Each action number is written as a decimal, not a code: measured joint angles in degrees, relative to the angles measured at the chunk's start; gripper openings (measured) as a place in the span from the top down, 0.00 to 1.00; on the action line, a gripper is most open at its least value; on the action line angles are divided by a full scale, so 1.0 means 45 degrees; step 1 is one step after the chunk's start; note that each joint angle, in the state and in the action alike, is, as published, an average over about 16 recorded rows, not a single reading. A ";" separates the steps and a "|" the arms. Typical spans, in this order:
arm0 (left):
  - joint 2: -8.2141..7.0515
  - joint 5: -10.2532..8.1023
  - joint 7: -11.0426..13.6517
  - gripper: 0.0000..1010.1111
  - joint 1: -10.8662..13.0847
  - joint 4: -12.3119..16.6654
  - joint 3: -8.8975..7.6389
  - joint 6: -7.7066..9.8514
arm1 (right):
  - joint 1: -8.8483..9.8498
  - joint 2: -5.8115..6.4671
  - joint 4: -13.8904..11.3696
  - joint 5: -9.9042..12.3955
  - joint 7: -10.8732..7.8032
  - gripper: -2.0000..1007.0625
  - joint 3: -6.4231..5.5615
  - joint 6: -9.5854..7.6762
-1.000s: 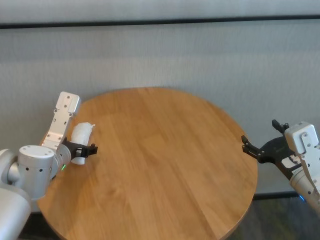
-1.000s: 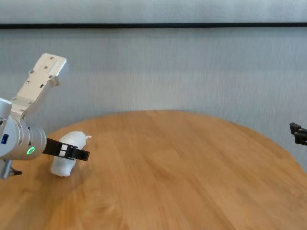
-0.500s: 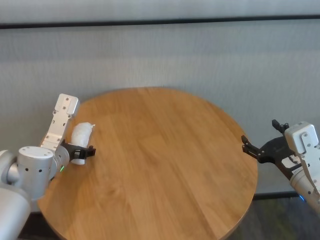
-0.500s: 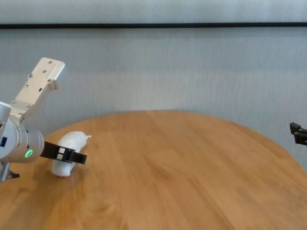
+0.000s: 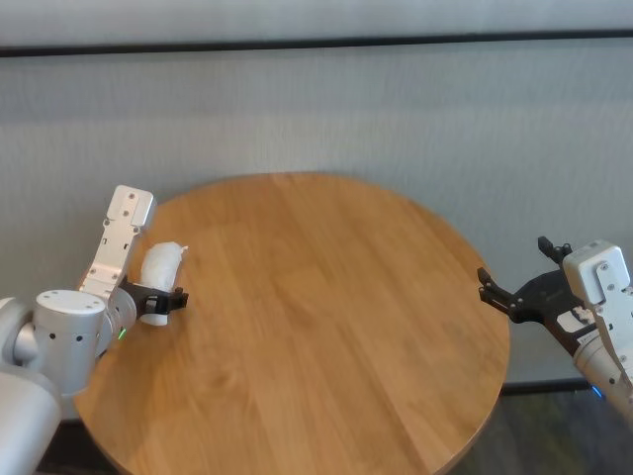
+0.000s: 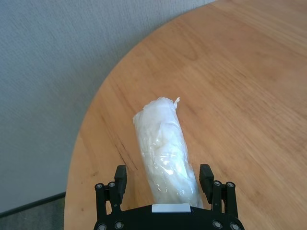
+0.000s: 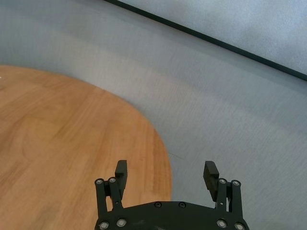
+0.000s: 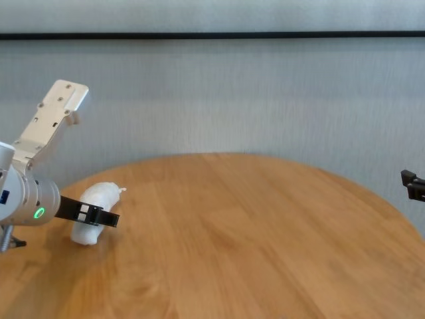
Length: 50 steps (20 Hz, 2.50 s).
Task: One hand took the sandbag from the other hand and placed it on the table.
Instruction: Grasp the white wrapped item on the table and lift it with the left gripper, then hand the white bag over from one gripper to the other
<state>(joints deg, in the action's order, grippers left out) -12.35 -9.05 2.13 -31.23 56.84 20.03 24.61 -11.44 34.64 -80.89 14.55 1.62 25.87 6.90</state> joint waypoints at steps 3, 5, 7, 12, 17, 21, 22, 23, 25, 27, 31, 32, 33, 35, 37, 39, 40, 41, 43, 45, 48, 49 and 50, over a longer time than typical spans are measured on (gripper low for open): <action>0.0003 0.0010 0.0003 0.01 0.0008 0.0007 -0.0010 -0.0007 | 0.0000 0.0000 0.0000 0.0000 0.0000 0.01 0.0000 0.0000; 0.0002 0.0009 0.0003 0.01 0.0011 0.0013 -0.0009 -0.0008 | 0.0000 0.0000 0.0000 0.0000 0.0000 0.01 0.0000 0.0000; 0.0000 0.0004 0.0002 0.01 0.0013 0.0018 -0.0008 -0.0006 | 0.0000 0.0000 0.0000 0.0000 0.0000 0.01 0.0000 0.0000; -0.0004 -0.0009 -0.0001 0.02 0.0017 0.0030 -0.0002 -0.0002 | 0.0000 0.0000 0.0000 0.0000 0.0000 0.01 0.0000 0.0000; -0.0008 -0.0019 -0.0005 0.08 0.0022 0.0038 0.0003 0.0003 | 0.0000 0.0000 0.0000 0.0000 0.0000 0.01 0.0000 0.0000; -0.0011 -0.0026 -0.0010 0.16 0.0025 0.0044 0.0007 0.0008 | 0.0000 0.0000 0.0000 0.0000 0.0000 0.01 0.0000 0.0000; -0.0012 -0.0027 -0.0012 0.19 0.0025 0.0045 0.0008 0.0009 | 0.0000 0.0000 0.0000 0.0000 0.0000 0.01 0.0000 0.0000; -0.0013 -0.0028 -0.0013 0.22 0.0026 0.0046 0.0009 0.0010 | 0.0000 0.0000 0.0000 0.0000 0.0000 0.01 0.0000 0.0000; -0.0014 -0.0030 -0.0015 0.27 0.0027 0.0048 0.0011 0.0012 | 0.0000 0.0000 0.0000 0.0000 0.0000 0.01 0.0000 0.0000; -0.0015 -0.0031 -0.0016 0.32 0.0027 0.0049 0.0012 0.0013 | 0.0000 0.0000 0.0000 0.0000 0.0000 0.01 0.0000 0.0000; -0.0017 -0.0034 -0.0018 0.42 0.0028 0.0052 0.0015 0.0016 | 0.0000 0.0000 0.0000 0.0000 0.0000 0.01 0.0000 0.0000; -0.0017 -0.0035 -0.0019 0.44 0.0028 0.0052 0.0015 0.0016 | 0.0000 0.0000 0.0000 0.0000 0.0000 0.01 0.0000 0.0000; -0.0018 -0.0036 -0.0019 0.45 0.0028 0.0053 0.0016 0.0017 | 0.0000 0.0000 0.0000 0.0000 0.0000 0.01 0.0000 0.0000; -0.0018 -0.0037 -0.0019 0.48 0.0028 0.0054 0.0016 0.0017 | 0.0000 0.0000 0.0000 0.0000 0.0000 0.01 0.0000 0.0000; -0.0018 -0.0038 -0.0019 0.51 0.0028 0.0054 0.0017 0.0018 | 0.0000 0.0000 0.0000 0.0000 0.0000 0.01 0.0000 0.0000; -0.0018 -0.0039 -0.0019 0.52 0.0028 0.0054 0.0017 0.0018 | 0.0000 0.0000 0.0000 0.0000 0.0000 0.01 0.0000 0.0000; -0.0018 -0.0039 -0.0019 0.53 0.0028 0.0054 0.0017 0.0018 | 0.0000 0.0000 0.0000 0.0000 0.0000 0.01 0.0000 0.0000; -0.0018 -0.0040 -0.0019 0.54 0.0028 0.0054 0.0017 0.0018 | 0.0000 0.0000 0.0000 0.0000 0.0000 0.01 0.0000 0.0000; -0.0018 -0.0040 -0.0019 0.55 0.0028 0.0055 0.0017 0.0018 | 0.0000 0.0000 0.0000 0.0000 0.0000 0.01 0.0000 0.0000; -0.0018 -0.0040 -0.0018 0.56 0.0028 0.0055 0.0017 0.0018 | 0.0000 0.0000 0.0000 0.0000 0.0000 0.01 0.0000 0.0000; -0.0018 -0.0041 -0.0018 0.57 0.0028 0.0055 0.0017 0.0018 | 0.0000 0.0000 0.0000 0.0000 0.0000 0.01 0.0000 0.0000; -0.0018 -0.0041 -0.0018 0.58 0.0028 0.0055 0.0017 0.0018 | 0.0000 0.0000 0.0000 0.0000 0.0000 0.01 0.0000 0.0000; -0.0018 -0.0041 -0.0018 0.58 0.0028 0.0055 0.0017 0.0018 | 0.0000 0.0000 0.0000 0.0000 0.0000 0.01 0.0000 0.0000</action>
<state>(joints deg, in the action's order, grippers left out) -12.43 -9.23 2.04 -31.10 57.09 20.11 24.69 -11.44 34.64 -80.89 14.55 1.62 25.87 6.90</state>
